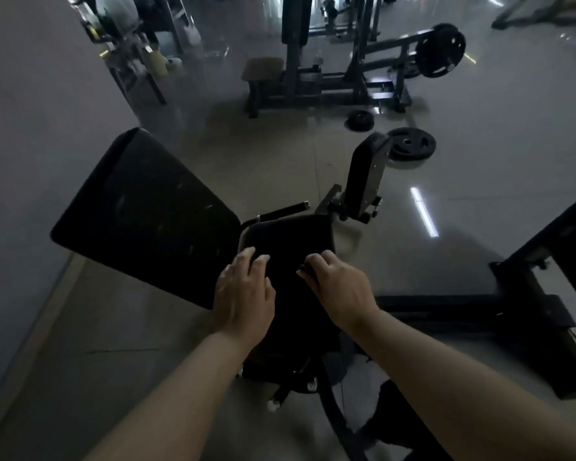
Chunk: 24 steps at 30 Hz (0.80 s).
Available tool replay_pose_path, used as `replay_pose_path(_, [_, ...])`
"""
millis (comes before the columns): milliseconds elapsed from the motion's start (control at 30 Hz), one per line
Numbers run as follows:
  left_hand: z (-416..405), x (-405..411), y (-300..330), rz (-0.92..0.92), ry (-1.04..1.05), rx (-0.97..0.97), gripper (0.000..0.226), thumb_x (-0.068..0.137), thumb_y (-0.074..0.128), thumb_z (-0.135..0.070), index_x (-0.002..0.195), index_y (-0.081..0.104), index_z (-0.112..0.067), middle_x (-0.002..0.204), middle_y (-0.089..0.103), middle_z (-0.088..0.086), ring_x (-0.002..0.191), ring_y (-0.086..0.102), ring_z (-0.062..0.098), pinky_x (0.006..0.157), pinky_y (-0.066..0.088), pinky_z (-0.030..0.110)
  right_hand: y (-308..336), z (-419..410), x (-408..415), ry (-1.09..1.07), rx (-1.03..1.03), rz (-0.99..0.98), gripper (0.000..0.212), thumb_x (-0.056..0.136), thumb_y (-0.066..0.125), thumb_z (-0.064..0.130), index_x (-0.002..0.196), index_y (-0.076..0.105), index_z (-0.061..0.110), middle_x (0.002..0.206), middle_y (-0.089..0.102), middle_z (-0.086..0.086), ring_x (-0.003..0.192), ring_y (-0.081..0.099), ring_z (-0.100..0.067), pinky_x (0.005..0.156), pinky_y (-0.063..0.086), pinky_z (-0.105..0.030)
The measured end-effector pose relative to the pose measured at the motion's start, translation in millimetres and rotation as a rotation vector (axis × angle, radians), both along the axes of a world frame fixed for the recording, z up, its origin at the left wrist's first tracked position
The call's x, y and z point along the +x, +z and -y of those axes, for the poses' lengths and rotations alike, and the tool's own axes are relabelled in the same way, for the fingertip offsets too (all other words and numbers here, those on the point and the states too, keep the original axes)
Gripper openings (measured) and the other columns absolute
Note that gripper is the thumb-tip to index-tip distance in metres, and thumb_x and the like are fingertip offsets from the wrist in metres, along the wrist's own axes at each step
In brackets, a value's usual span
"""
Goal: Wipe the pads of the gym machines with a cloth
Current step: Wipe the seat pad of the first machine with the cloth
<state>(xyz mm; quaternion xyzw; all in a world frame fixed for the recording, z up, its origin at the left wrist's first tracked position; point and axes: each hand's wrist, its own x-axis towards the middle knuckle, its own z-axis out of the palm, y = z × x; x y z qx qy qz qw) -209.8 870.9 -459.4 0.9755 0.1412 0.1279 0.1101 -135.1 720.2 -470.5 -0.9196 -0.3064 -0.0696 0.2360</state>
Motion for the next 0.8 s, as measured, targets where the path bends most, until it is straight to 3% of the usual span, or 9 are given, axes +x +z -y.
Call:
replay_pose_path(167, [-30.8, 47.0, -71.8, -0.131, -0.017, -0.08, 0.037, 0.086, 0.06, -0.014, 0.123, 0.059, -0.009, 0.133, 0.051, 0.015, 0.118, 0.054, 0.031, 0.098, 0.044, 0.045, -69.0, -16.1, 29.6, -0.029, -0.036, -0.071, 0.04, 0.093, 0.038, 0.048, 0.09, 0.061, 0.016, 0.08, 0.059, 0.0, 0.055, 0.061, -0.022, 0.039, 0.039, -0.027])
replay_pose_path(300, [-48.3, 83.2, -119.4, -0.245, -0.071, -0.124, 0.039, 0.091, 0.054, -0.018, 0.13, 0.054, -0.012, 0.14, 0.045, 0.012, 0.126, 0.047, 0.027, 0.104, 0.039, 0.041, -109.1, -30.9, 54.8, -0.09, -0.097, -0.106, 0.04, 0.092, 0.037, 0.048, 0.087, 0.061, 0.016, 0.077, 0.058, 0.0, 0.052, 0.061, -0.021, 0.038, 0.034, -0.026])
replay_pose_path(600, [-84.6, 171.3, -201.8, -0.377, -0.146, -0.199, 0.046, 0.099, 0.04, -0.03, 0.144, 0.035, -0.021, 0.154, 0.024, 0.004, 0.14, 0.026, 0.017, 0.115, 0.021, 0.032, -158.3, -77.8, 151.2, -0.203, -0.148, -0.315, 0.033, 0.093, 0.052, 0.043, 0.109, 0.054, 0.015, 0.103, 0.053, -0.003, 0.083, 0.06, -0.028, 0.058, 0.042, -0.034])
replay_pose_path(800, [-98.5, 220.4, -256.4, -0.395, -0.149, -0.232, 0.051, 0.102, 0.029, -0.035, 0.15, 0.019, -0.024, 0.16, 0.003, 0.002, 0.147, 0.002, 0.016, 0.119, 0.007, 0.033, -185.8, -93.2, 223.3, -0.241, -0.008, -0.171, 0.03, 0.087, 0.065, 0.025, 0.112, 0.06, 0.009, 0.108, 0.053, -0.01, 0.083, 0.058, -0.026, 0.06, 0.051, -0.035])
